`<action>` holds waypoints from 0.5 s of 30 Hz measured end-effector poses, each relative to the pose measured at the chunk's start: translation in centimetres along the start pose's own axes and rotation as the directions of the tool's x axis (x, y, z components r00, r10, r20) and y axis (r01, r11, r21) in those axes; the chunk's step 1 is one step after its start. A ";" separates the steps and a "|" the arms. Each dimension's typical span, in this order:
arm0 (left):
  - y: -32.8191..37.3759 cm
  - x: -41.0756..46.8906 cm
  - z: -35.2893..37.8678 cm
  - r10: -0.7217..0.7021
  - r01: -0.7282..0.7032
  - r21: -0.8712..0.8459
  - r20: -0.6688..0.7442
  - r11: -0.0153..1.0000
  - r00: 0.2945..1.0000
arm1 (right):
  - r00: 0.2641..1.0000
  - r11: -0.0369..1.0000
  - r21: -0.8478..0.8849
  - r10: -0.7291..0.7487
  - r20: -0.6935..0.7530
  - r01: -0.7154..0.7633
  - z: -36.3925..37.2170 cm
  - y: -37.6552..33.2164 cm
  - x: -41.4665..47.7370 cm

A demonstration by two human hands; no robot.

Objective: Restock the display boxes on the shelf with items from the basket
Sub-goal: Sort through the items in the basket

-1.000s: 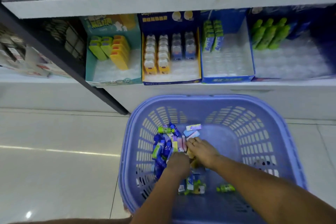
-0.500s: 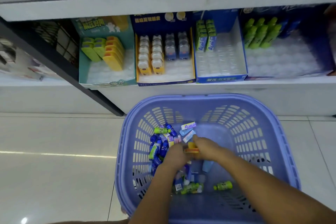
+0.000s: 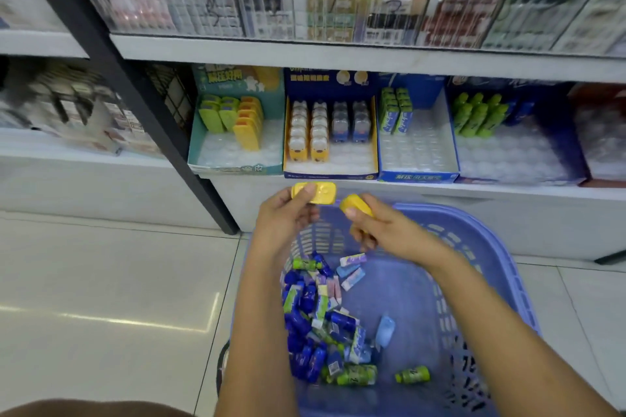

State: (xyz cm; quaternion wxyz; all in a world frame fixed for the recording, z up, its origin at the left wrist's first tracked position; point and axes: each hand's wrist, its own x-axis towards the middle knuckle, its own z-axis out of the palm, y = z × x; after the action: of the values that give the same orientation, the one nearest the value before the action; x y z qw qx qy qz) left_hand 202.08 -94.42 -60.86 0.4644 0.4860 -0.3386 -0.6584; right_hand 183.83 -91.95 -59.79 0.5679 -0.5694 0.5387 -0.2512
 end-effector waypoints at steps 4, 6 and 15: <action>3.6 -1.0 -2.5 0.089 -0.105 -0.204 -0.088 0.973 0.992 | 0.990 0.981 0.147 -0.120 -0.075 0.131 0.6 -4.2 -0.1; 4.4 -1.4 -3.5 0.104 -0.142 -0.286 -0.144 0.947 0.984 | 0.984 0.982 0.098 -0.150 -0.096 0.160 0.9 -5.7 0.6; 4.7 -1.9 -6.2 0.090 -0.262 -0.449 -0.368 0.854 0.925 | 0.828 0.841 -0.421 -0.481 -0.288 0.341 4.2 -11.4 8.1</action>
State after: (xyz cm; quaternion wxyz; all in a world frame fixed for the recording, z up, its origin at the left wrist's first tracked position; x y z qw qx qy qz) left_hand 209.55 -94.17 -57.88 0.6821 0.4228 -0.1204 -0.5844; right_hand 193.66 -100.21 -52.93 0.2716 -0.7050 0.5372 -0.3750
